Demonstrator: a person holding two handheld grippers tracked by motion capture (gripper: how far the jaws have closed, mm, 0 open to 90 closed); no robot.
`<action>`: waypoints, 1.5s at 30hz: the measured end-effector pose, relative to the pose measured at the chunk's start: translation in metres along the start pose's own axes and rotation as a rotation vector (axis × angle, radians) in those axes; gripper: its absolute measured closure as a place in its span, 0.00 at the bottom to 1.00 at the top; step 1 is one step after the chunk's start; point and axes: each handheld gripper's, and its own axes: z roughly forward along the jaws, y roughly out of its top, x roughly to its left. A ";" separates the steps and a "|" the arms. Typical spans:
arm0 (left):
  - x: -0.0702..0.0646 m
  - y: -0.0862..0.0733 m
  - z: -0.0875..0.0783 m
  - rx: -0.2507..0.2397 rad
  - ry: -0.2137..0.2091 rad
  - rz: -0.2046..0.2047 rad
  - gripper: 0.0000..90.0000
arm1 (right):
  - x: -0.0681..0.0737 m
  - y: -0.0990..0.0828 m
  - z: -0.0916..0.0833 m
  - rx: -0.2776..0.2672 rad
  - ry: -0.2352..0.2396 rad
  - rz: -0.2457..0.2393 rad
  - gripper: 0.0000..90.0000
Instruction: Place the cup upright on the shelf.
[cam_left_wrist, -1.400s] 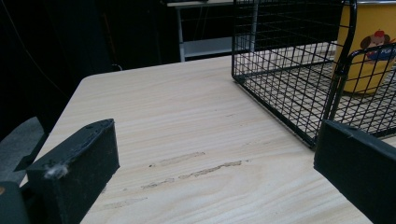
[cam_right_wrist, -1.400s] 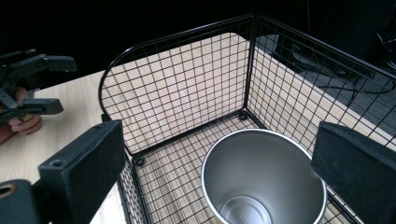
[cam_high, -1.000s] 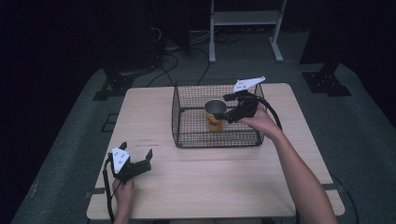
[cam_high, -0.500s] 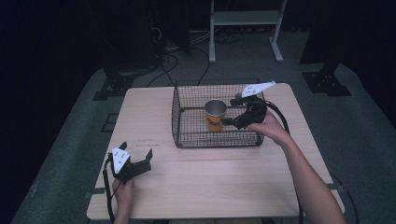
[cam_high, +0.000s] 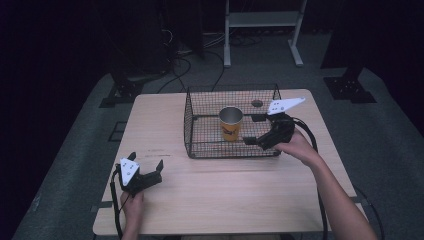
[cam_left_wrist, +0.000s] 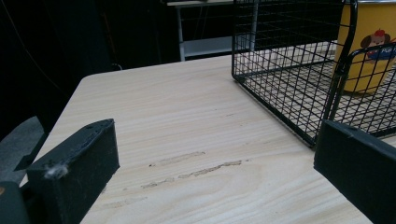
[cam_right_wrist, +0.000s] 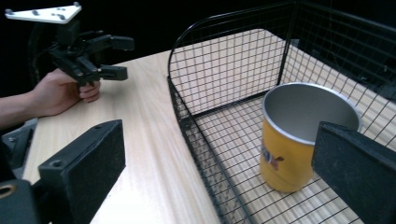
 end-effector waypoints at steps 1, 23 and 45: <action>0.000 0.000 0.000 0.000 0.000 0.000 0.00 | 0.001 -0.001 -0.001 0.004 0.005 0.001 0.02; 0.000 0.000 0.000 0.003 0.000 0.002 0.00 | 0.013 -0.035 -0.020 -0.017 -0.003 0.030 0.02; 0.000 0.000 0.000 0.003 0.000 0.003 0.00 | 0.019 -0.071 -0.027 0.004 -0.009 0.087 0.02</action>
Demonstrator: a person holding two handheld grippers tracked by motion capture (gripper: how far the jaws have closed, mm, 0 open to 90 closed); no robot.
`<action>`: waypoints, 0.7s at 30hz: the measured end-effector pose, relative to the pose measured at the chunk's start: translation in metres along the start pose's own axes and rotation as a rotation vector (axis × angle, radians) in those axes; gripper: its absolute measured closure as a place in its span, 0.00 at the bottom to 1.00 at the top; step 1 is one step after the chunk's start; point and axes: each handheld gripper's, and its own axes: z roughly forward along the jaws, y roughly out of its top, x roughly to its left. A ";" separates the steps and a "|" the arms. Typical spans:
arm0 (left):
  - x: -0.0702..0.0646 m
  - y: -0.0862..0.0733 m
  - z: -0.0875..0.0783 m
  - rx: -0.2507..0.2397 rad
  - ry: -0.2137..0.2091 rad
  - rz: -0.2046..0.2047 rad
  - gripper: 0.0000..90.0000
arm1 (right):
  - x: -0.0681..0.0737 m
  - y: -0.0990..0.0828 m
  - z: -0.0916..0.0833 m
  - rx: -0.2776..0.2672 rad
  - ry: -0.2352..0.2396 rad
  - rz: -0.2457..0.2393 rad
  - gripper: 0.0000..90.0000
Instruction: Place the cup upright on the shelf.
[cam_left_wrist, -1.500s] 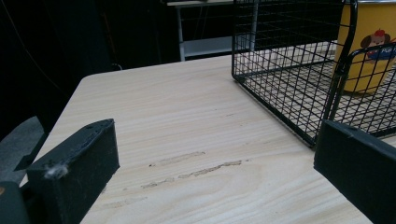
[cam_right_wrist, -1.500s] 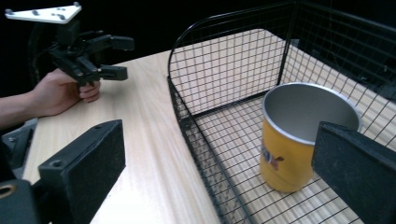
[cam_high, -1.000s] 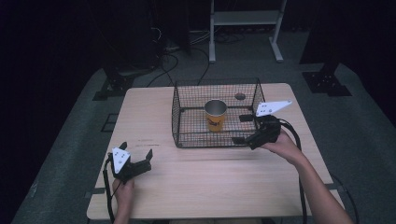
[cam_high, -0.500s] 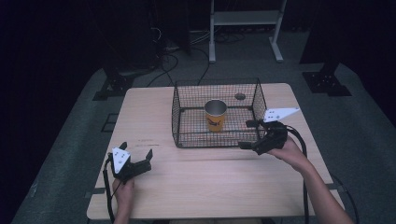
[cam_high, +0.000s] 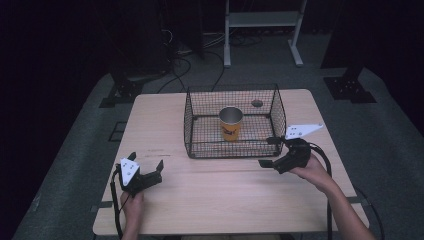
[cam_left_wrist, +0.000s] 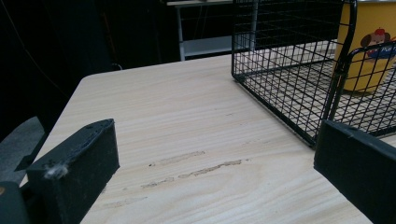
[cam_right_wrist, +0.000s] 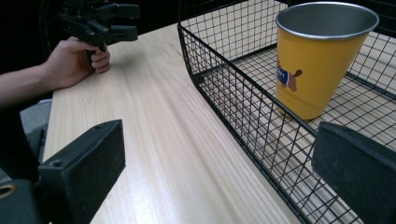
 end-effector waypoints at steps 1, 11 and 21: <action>0.000 0.000 0.000 0.000 0.000 0.000 0.00 | 0.000 -0.001 -0.001 0.002 -0.001 -0.001 0.02; 0.000 0.000 0.000 0.000 0.000 -0.001 0.00 | 0.005 -0.011 -0.007 -0.016 -0.012 0.003 0.02; 0.000 0.000 0.000 0.000 0.000 -0.001 0.00 | 0.009 -0.022 -0.014 -0.048 -0.013 0.019 0.02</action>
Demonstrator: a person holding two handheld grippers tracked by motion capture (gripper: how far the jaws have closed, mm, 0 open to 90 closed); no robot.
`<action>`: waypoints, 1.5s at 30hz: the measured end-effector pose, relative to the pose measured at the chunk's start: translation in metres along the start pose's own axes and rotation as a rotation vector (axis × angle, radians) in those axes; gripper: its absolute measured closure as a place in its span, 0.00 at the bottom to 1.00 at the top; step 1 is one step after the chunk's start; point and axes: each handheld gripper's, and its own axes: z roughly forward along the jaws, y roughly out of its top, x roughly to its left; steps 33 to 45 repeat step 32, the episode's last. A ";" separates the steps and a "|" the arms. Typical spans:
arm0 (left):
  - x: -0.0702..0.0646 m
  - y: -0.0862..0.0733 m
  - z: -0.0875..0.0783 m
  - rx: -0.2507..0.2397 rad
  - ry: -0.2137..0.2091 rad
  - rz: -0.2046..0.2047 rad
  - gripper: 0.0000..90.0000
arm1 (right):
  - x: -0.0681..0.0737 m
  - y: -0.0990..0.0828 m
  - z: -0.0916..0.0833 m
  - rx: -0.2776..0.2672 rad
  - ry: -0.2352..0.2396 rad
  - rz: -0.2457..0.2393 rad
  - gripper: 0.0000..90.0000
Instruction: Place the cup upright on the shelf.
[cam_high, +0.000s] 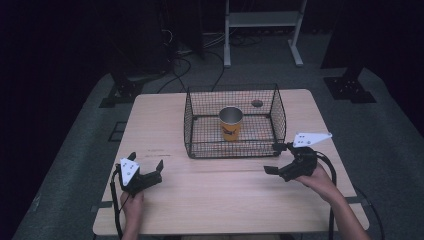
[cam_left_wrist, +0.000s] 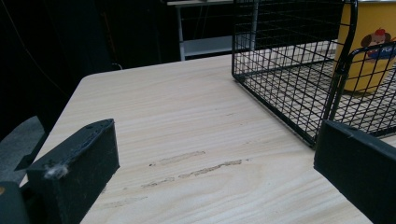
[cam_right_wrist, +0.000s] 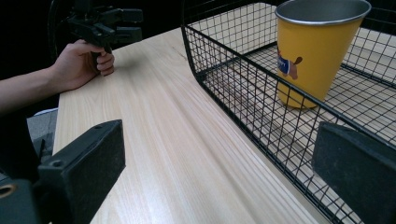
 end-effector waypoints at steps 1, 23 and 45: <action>0.000 0.000 0.000 0.000 0.000 0.000 0.00 | 0.000 -0.001 -0.001 -0.005 -0.001 0.003 0.02; 0.000 0.000 0.000 0.001 0.003 -0.001 0.00 | 0.008 -0.035 -0.011 -0.057 -0.038 0.060 0.02; 0.000 0.000 0.001 0.009 0.012 -0.005 0.00 | 0.021 -0.061 -0.020 -0.133 -0.096 0.105 0.02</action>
